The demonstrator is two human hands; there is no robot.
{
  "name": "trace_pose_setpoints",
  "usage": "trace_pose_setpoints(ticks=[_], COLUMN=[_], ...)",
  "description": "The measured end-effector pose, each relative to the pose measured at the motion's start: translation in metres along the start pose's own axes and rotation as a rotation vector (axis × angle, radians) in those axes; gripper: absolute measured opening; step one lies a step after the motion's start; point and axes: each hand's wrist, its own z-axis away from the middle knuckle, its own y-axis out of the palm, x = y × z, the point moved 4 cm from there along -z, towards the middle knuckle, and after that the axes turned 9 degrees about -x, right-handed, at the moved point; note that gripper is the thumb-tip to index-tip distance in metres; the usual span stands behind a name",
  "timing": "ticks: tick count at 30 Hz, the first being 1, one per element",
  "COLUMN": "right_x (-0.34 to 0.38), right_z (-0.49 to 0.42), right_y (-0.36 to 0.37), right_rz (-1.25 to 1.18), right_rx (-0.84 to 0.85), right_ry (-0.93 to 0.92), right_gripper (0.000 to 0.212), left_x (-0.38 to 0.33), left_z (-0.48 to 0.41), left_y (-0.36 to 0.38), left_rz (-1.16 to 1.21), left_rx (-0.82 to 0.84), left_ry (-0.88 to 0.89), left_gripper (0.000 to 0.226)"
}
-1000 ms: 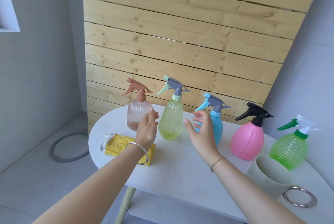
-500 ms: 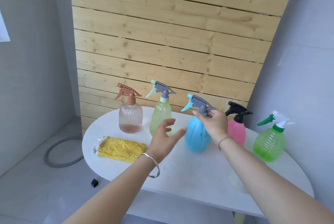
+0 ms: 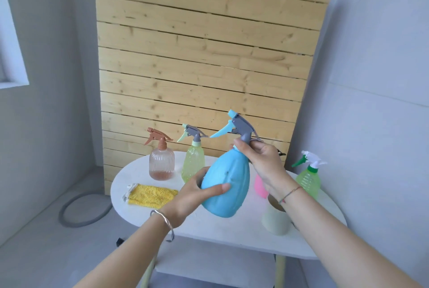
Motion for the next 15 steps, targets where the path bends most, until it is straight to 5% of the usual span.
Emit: trace_pose_setpoints(ticks=[3,6,11,15], right_x=[0.019,0.028,0.042,0.051], right_z=[0.013,0.024,0.037,0.043], right_y=[0.002,0.007,0.011,0.011], right_rz=[-0.17,-0.227,-0.227,-0.25], right_rx=[0.138,0.213,0.084,0.045], right_ry=[0.053,0.083,0.018,0.002], right_gripper=[0.037,0.042,0.036,0.036], left_x=[-0.016,-0.026,-0.041,-0.052], left_z=[0.021,0.03,0.039,0.042], left_y=[0.002,0.002,-0.003,-0.005], left_rz=[0.224,0.362,0.116,0.025], left_rx=[0.12,0.07,-0.072,-0.087], left_ry=[-0.152,-0.185,-0.027,0.033], left_gripper=[0.059,0.048,0.087,0.078])
